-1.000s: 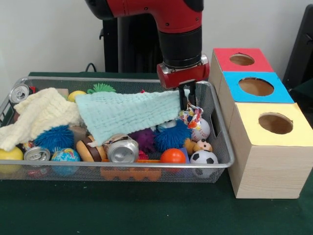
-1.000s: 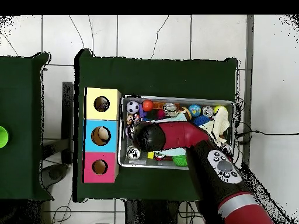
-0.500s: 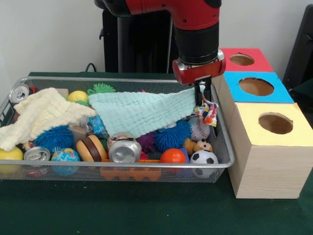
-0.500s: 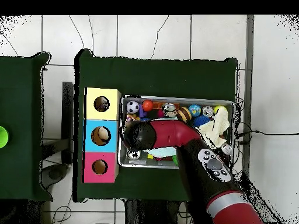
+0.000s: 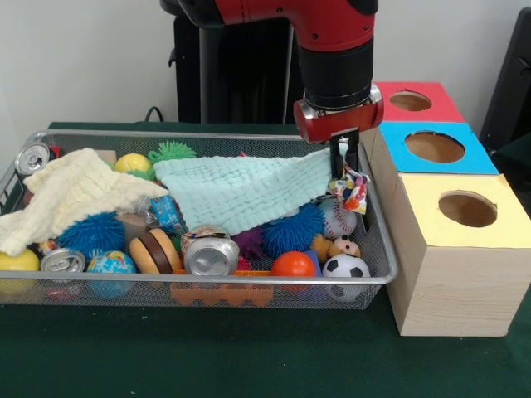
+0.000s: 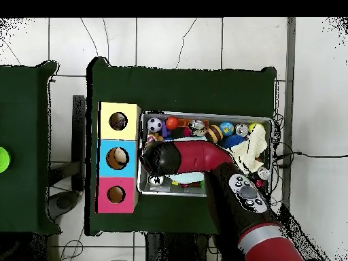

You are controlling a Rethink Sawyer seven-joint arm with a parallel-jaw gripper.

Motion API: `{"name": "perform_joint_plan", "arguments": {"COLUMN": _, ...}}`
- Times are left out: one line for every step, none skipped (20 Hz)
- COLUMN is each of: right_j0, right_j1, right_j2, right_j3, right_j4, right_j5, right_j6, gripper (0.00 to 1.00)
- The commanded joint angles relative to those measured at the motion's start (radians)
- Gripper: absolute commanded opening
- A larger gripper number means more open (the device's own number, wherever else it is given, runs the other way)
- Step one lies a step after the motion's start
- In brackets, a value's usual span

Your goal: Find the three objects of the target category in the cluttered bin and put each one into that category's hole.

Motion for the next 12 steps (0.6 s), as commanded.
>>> {"name": "perform_joint_plan", "arguments": {"right_j0": 0.008, "right_j1": 0.064, "right_j2": -0.049, "right_j3": -0.054, "right_j4": 0.015, "right_j5": -0.053, "right_j6": 0.161, "gripper": 0.0}}
{"name": "perform_joint_plan", "arguments": {"right_j0": 0.007, "right_j1": 0.067, "right_j2": -0.047, "right_j3": -0.054, "right_j4": 0.018, "right_j5": -0.054, "right_j6": 0.158, "gripper": 0.0}}
{"name": "perform_joint_plan", "arguments": {"right_j0": 0.007, "right_j1": 0.068, "right_j2": -0.046, "right_j3": -0.057, "right_j4": 0.017, "right_j5": -0.052, "right_j6": 0.152, "gripper": 0.0}}
{"name": "perform_joint_plan", "arguments": {"right_j0": -0.002, "right_j1": 0.07, "right_j2": -0.039, "right_j3": -0.045, "right_j4": 0.022, "right_j5": -0.074, "right_j6": 0.152, "gripper": 1.0}}
{"name": "perform_joint_plan", "arguments": {"right_j0": -0.005, "right_j1": 0.07, "right_j2": -0.037, "right_j3": -0.042, "right_j4": 0.022, "right_j5": -0.077, "right_j6": 0.15, "gripper": 1.0}}
{"name": "perform_joint_plan", "arguments": {"right_j0": -0.008, "right_j1": 0.071, "right_j2": -0.034, "right_j3": -0.039, "right_j4": 0.022, "right_j5": -0.081, "right_j6": 0.148, "gripper": 1.0}}
{"name": "perform_joint_plan", "arguments": {"right_j0": -0.011, "right_j1": 0.072, "right_j2": -0.032, "right_j3": -0.037, "right_j4": 0.022, "right_j5": -0.085, "right_j6": 0.146, "gripper": 1.0}}
{"name": "perform_joint_plan", "arguments": {"right_j0": -0.012, "right_j1": 0.073, "right_j2": -0.031, "right_j3": -0.034, "right_j4": 0.019, "right_j5": -0.095, "right_j6": 0.144, "gripper": 1.0}}
{"name": "perform_joint_plan", "arguments": {"right_j0": -0.011, "right_j1": 0.073, "right_j2": -0.032, "right_j3": -0.035, "right_j4": 0.019, "right_j5": -0.094, "right_j6": 0.143, "gripper": 1.0}}
{"name": "perform_joint_plan", "arguments": {"right_j0": -0.013, "right_j1": 0.073, "right_j2": -0.03, "right_j3": -0.034, "right_j4": 0.021, "right_j5": -0.096, "right_j6": 0.142, "gripper": 1.0}}
{"name": "perform_joint_plan", "arguments": {"right_j0": -0.009, "right_j1": 0.072, "right_j2": -0.036, "right_j3": -0.034, "right_j4": 0.021, "right_j5": -0.097, "right_j6": 0.147, "gripper": 1.0}}
{"name": "perform_joint_plan", "arguments": {"right_j0": -0.003, "right_j1": 0.069, "right_j2": -0.042, "right_j3": -0.036, "right_j4": 0.025, "right_j5": -0.098, "right_j6": 0.157, "gripper": 1.0}}
